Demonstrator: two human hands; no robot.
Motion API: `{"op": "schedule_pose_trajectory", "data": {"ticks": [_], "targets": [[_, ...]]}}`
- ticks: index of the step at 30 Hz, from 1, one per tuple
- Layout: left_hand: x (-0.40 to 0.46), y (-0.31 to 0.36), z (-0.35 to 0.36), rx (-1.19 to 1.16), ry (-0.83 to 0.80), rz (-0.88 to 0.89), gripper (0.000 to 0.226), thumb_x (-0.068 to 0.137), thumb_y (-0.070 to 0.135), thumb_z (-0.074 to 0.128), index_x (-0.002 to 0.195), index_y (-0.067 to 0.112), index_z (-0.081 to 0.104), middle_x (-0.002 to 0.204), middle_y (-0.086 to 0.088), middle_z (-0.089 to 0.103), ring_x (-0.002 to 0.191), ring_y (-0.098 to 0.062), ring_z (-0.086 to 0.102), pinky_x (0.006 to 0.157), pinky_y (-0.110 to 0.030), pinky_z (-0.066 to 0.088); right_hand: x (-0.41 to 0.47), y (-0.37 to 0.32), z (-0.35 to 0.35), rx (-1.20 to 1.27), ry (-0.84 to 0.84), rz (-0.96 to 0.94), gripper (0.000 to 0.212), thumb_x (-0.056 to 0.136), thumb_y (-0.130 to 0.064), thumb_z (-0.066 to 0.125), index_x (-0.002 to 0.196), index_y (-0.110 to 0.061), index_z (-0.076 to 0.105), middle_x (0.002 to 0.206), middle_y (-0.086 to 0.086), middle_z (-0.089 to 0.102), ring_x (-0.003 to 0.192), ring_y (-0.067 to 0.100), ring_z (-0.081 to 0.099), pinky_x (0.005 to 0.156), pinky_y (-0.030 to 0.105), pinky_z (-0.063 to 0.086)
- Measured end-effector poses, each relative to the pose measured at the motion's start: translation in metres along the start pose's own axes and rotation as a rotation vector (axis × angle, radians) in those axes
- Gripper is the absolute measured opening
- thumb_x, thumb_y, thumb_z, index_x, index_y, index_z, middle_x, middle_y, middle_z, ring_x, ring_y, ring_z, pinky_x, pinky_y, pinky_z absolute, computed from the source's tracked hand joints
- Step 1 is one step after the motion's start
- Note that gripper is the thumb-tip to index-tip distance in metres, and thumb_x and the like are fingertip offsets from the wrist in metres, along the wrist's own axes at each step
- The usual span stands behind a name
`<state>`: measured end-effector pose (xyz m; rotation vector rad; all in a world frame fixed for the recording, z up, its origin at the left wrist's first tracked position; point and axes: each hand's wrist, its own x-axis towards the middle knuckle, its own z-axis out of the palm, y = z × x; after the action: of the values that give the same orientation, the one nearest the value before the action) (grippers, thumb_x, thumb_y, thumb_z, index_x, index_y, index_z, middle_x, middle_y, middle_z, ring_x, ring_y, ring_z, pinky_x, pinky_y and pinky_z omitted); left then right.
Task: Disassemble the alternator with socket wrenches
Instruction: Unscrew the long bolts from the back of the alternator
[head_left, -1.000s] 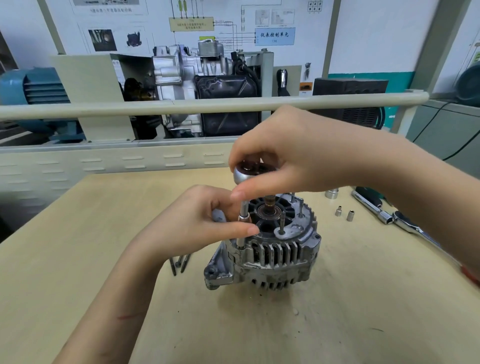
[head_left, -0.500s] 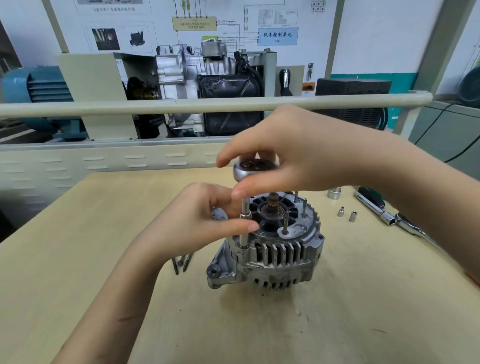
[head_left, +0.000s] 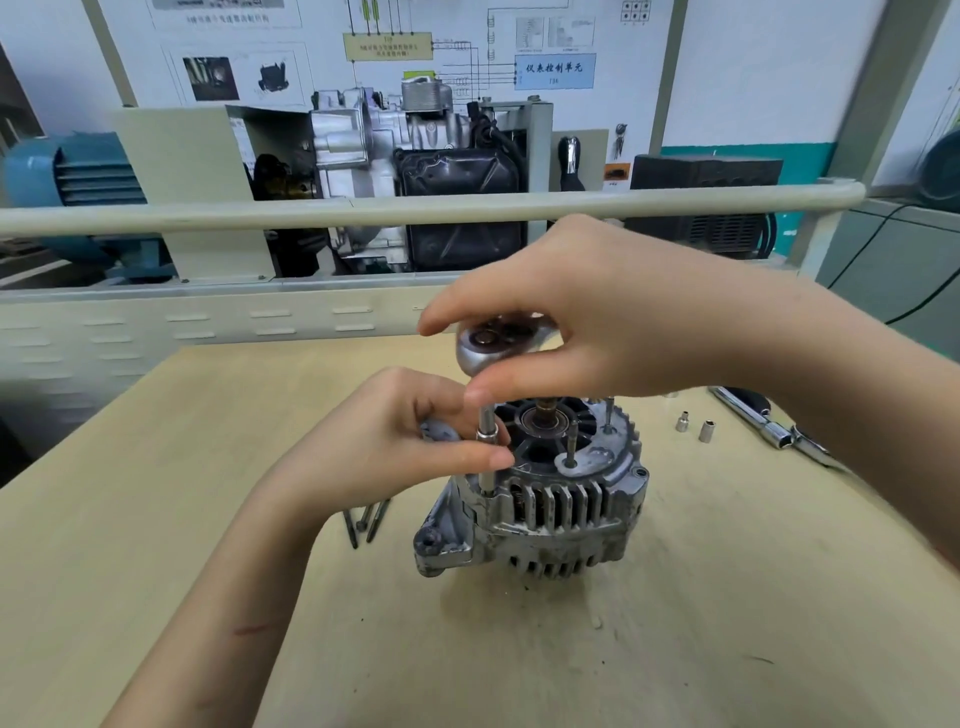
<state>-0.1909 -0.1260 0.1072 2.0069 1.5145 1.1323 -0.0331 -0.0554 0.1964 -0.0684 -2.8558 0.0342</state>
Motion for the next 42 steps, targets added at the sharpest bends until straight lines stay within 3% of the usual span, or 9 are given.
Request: {"op": "schedule_pose_trajectory", "data": {"ticks": [4,8,11,15,25,31,34,37,42], "targets": [[0.001,0.001,0.003,0.038,0.073,0.008,0.052,0.058,0.055,0.078,0.068,0.007,0.061,0.071,-0.021,0.062,0.072,-0.041,0.055,0.065,-0.043,0.042,-0.001,-0.002,0.001,-0.029,0.014,0.044,0.045,0.080,-0.049,0.060,0.112,-0.017,0.062,0.050,-0.025,0.033,0.063,-0.025,0.041,0.063,0.003,0.033],[0.002,0.002,0.004,0.008,0.049,-0.017,0.044,0.059,0.058,0.077,0.070,0.016,0.069,0.073,-0.014,0.068,0.077,-0.036,0.061,0.075,-0.047,0.046,-0.002,-0.003,0.003,-0.049,0.011,0.028,0.040,0.082,-0.042,0.054,0.113,-0.018,0.062,0.064,-0.025,0.042,0.063,-0.010,0.046,0.067,0.004,0.033],[0.001,0.002,0.000,-0.056,-0.012,-0.005,0.013,0.061,0.041,0.075,0.070,0.032,0.074,0.078,0.008,0.073,0.077,-0.007,0.067,0.070,-0.019,0.050,-0.003,-0.002,0.001,-0.005,0.006,-0.005,0.036,0.083,-0.035,0.055,0.113,-0.018,0.063,0.073,-0.028,0.046,0.066,-0.011,0.048,0.070,0.000,0.033],[0.000,0.001,-0.003,-0.101,-0.062,0.000,0.012,0.065,0.031,0.071,0.076,0.031,0.075,0.083,0.011,0.073,0.082,-0.001,0.067,0.072,-0.009,0.046,-0.002,0.001,0.000,0.049,-0.019,-0.014,0.033,0.085,-0.031,0.057,0.115,-0.018,0.062,0.078,-0.032,0.046,0.074,-0.020,0.046,0.075,0.000,0.033],[0.003,-0.002,0.004,0.001,0.049,0.018,0.039,0.056,0.054,0.070,0.066,0.017,0.063,0.059,-0.005,0.061,0.062,-0.033,0.051,0.054,-0.031,0.036,0.000,0.000,-0.003,-0.048,-0.026,0.055,0.040,0.083,-0.044,0.061,0.114,-0.019,0.062,0.066,-0.028,0.039,0.065,-0.021,0.044,0.062,0.003,0.033],[0.001,0.000,0.000,-0.080,-0.046,0.009,0.009,0.070,0.030,0.075,0.071,0.039,0.073,0.080,0.012,0.073,0.079,-0.002,0.067,0.070,-0.011,0.047,-0.002,0.004,-0.003,0.023,-0.003,0.034,0.033,0.084,-0.031,0.064,0.115,-0.020,0.062,0.095,-0.011,0.065,0.094,-0.003,0.049,0.076,0.008,0.036],[0.001,0.000,0.002,-0.017,0.021,0.001,0.002,0.066,0.033,0.072,0.066,0.031,0.072,0.075,0.003,0.072,0.077,-0.013,0.067,0.072,-0.026,0.051,-0.002,0.004,-0.003,0.018,-0.002,0.025,0.035,0.084,-0.033,0.064,0.116,-0.019,0.062,0.095,-0.010,0.066,0.091,-0.005,0.050,0.076,0.010,0.038],[0.002,0.001,0.006,0.026,0.096,-0.005,0.027,0.062,0.040,0.072,0.070,0.015,0.064,0.075,-0.011,0.068,0.081,-0.030,0.063,0.079,-0.046,0.047,-0.001,0.005,-0.004,-0.024,-0.016,0.055,0.040,0.082,-0.041,0.061,0.116,-0.020,0.061,0.072,-0.023,0.049,0.069,-0.021,0.046,0.067,0.002,0.035],[0.003,0.003,0.009,0.025,0.113,-0.025,0.037,0.058,0.048,0.075,0.072,0.016,0.062,0.078,-0.014,0.067,0.083,-0.033,0.062,0.081,-0.050,0.045,-0.001,0.005,-0.002,-0.037,0.006,0.063,0.041,0.082,-0.043,0.062,0.113,-0.016,0.062,0.060,-0.024,0.038,0.063,-0.022,0.044,0.061,0.003,0.033]]}}
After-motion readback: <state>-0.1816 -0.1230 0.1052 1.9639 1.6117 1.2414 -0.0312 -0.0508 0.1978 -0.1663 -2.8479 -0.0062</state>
